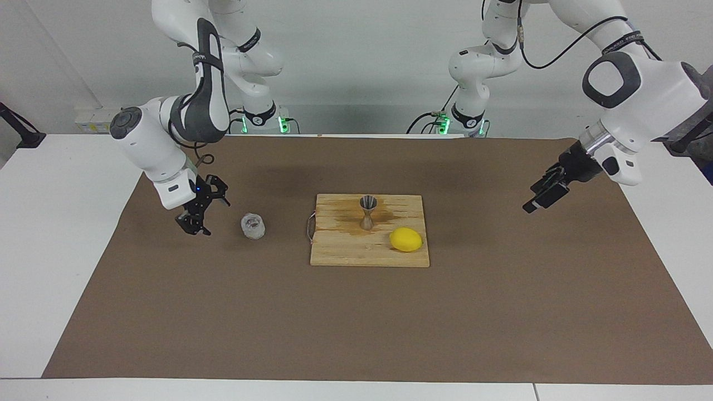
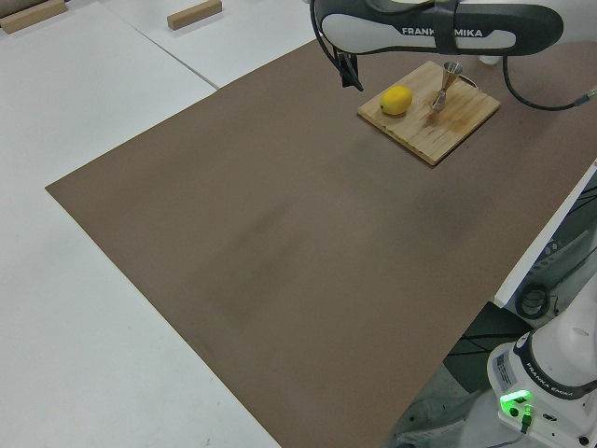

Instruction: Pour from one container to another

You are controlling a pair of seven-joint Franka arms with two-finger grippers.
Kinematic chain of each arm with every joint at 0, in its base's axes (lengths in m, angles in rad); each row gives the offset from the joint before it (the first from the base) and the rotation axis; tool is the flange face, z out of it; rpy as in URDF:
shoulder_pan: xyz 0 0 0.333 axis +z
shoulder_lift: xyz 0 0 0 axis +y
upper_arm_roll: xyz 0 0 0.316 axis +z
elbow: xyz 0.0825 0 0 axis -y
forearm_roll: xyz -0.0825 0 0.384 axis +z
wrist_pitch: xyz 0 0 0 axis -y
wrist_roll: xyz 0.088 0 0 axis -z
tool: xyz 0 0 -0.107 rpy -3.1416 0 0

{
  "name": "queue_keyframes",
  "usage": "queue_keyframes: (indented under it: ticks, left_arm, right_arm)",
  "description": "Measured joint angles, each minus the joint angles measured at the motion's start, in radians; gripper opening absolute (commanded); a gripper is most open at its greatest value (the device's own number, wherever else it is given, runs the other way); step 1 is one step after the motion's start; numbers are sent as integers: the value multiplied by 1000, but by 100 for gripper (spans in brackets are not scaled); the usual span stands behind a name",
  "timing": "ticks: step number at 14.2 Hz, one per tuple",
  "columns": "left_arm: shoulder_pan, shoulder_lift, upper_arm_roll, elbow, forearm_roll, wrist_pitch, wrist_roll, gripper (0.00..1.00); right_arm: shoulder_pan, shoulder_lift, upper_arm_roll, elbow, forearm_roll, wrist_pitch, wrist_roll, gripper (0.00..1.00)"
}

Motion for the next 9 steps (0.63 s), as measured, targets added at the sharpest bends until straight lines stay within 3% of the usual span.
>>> queue_keyframes:
  ticks: [9]
  left_arm:
    - [-7,-7,0,177,281,-132,568,100]
  right_arm:
    - [37,24,9,-160,44,223,-118,100]
